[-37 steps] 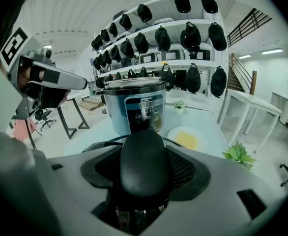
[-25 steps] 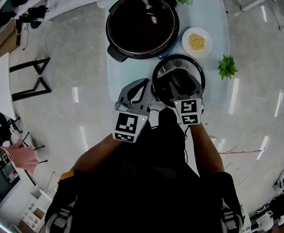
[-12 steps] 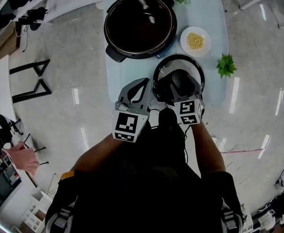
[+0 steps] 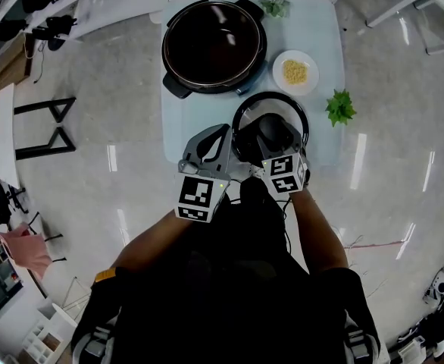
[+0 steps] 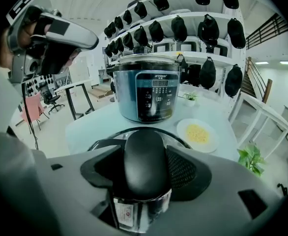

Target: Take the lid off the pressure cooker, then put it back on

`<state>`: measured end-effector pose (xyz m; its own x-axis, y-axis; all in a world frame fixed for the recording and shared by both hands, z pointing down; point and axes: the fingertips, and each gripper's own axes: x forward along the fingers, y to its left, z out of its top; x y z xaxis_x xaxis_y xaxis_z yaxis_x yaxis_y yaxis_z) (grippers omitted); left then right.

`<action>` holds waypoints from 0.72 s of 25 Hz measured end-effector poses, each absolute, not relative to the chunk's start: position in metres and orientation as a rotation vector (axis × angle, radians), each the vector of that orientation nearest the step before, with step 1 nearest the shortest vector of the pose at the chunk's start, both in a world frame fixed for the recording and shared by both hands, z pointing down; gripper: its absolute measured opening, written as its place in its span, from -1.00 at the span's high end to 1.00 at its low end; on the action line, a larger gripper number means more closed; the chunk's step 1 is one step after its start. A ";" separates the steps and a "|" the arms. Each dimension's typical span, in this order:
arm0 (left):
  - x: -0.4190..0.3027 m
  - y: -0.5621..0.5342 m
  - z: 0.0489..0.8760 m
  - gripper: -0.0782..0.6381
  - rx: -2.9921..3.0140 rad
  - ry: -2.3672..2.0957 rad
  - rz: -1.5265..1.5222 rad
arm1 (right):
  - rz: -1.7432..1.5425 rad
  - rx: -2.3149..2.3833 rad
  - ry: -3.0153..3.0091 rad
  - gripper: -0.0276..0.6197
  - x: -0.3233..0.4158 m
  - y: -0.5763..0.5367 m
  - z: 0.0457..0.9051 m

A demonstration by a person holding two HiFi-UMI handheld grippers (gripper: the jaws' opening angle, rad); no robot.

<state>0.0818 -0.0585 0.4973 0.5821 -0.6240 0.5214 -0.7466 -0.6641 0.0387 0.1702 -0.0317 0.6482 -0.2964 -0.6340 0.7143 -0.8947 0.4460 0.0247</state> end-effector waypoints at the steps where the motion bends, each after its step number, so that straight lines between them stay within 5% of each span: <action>1: 0.082 -0.057 0.494 0.76 2.557 -1.148 0.688 | 0.505 1.280 -2.049 0.00 0.170 -0.032 0.642; 18: 0.060 -0.017 0.455 0.76 2.475 -1.389 0.593 | 0.527 1.444 -2.260 0.20 0.156 -0.018 0.521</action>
<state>0.0599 -0.0171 0.4546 0.4654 -0.7566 0.4594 -0.8549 -0.5186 0.0119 0.1562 -0.0175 0.5214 -0.3827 -0.7611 0.5237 -0.9142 0.3937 -0.0960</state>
